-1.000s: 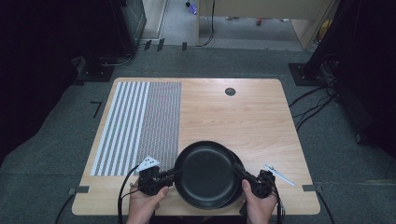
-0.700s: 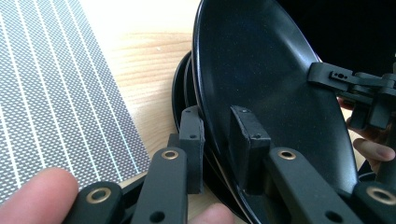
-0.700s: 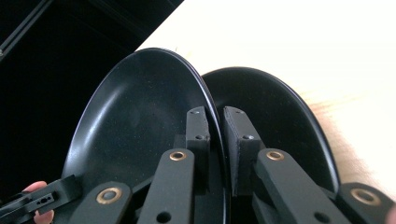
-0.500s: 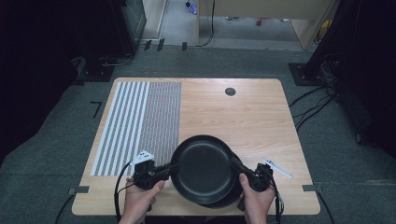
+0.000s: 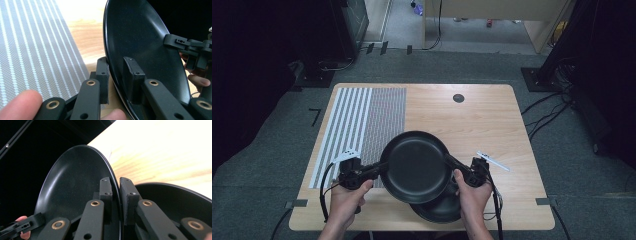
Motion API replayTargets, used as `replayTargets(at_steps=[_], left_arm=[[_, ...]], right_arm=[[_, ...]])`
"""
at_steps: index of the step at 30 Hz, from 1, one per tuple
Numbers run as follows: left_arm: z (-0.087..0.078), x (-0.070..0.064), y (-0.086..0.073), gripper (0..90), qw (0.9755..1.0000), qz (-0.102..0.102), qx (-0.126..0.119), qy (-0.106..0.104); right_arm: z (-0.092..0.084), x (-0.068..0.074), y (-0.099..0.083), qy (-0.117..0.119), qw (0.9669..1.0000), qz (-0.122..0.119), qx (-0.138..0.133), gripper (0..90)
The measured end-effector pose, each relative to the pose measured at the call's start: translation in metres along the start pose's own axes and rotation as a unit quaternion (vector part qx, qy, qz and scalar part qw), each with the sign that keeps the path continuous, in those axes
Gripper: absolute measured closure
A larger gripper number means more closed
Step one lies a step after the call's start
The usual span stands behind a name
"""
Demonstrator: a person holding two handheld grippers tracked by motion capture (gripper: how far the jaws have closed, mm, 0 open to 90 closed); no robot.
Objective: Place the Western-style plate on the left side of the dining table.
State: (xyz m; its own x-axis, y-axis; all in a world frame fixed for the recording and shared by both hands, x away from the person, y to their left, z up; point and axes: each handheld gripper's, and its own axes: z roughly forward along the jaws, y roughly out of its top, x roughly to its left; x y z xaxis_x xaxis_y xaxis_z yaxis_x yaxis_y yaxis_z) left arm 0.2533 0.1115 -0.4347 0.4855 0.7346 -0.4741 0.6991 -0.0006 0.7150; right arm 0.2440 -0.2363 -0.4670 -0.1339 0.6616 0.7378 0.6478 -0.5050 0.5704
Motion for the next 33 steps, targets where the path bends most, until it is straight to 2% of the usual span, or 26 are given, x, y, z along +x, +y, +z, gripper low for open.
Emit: replayTargets(at_steps=[9, 11, 13, 15, 16, 19, 25, 29, 30, 32, 33], left_arm=[[-0.019, 0.024, 0.016, 76.1, 0.9996, -0.013, -0.021, 0.012], [-0.023, 0.032, 0.019, 76.1, 0.9991, -0.022, -0.030, 0.017], [-0.025, 0.035, 0.020, 76.1, 0.9990, -0.024, -0.033, 0.019], [-0.028, 0.046, 0.023, 76.3, 0.9985, -0.034, -0.039, 0.021], [-0.028, 0.046, 0.023, 76.3, 0.9985, -0.034, -0.039, 0.021], [-0.033, 0.057, 0.026, 76.4, 0.9976, -0.045, -0.046, 0.025], [-0.036, 0.070, 0.030, 76.2, 0.9965, -0.053, -0.054, 0.035], [-0.038, 0.080, 0.032, 76.1, 0.9954, -0.062, -0.058, 0.045], [-0.038, 0.082, 0.033, 76.1, 0.9950, -0.065, -0.060, 0.048], [-0.038, 0.087, 0.034, 76.0, 0.9942, -0.069, -0.062, 0.056], [-0.038, 0.089, 0.034, 76.0, 0.9939, -0.070, -0.062, 0.059]], right_arm=[[0.029, 0.023, 0.010, 0.013, 0.9997, -0.017, 0.009, 82.0], [0.041, 0.032, 0.014, 0.015, 0.9995, -0.024, 0.014, 81.9], [0.045, 0.035, 0.015, 0.016, 0.9994, -0.025, 0.016, 81.9], [0.057, 0.042, 0.017, 0.018, 0.9991, -0.031, 0.022, 81.9], [0.057, 0.042, 0.017, 0.018, 0.9991, -0.031, 0.022, 81.9], [0.073, 0.050, 0.021, 0.018, 0.9986, -0.039, 0.030, 82.0], [0.092, 0.059, 0.028, 0.022, 0.9977, -0.048, 0.044, 81.8], [0.114, 0.064, 0.033, 0.026, 0.9963, -0.054, 0.061, 81.7], [0.114, 0.064, 0.033, 0.026, 0.9963, -0.054, 0.061, 81.7], [0.129, 0.066, 0.035, 0.027, 0.9956, -0.054, 0.072, 81.2], [0.129, 0.066, 0.035, 0.027, 0.9956, -0.054, 0.072, 81.2]])
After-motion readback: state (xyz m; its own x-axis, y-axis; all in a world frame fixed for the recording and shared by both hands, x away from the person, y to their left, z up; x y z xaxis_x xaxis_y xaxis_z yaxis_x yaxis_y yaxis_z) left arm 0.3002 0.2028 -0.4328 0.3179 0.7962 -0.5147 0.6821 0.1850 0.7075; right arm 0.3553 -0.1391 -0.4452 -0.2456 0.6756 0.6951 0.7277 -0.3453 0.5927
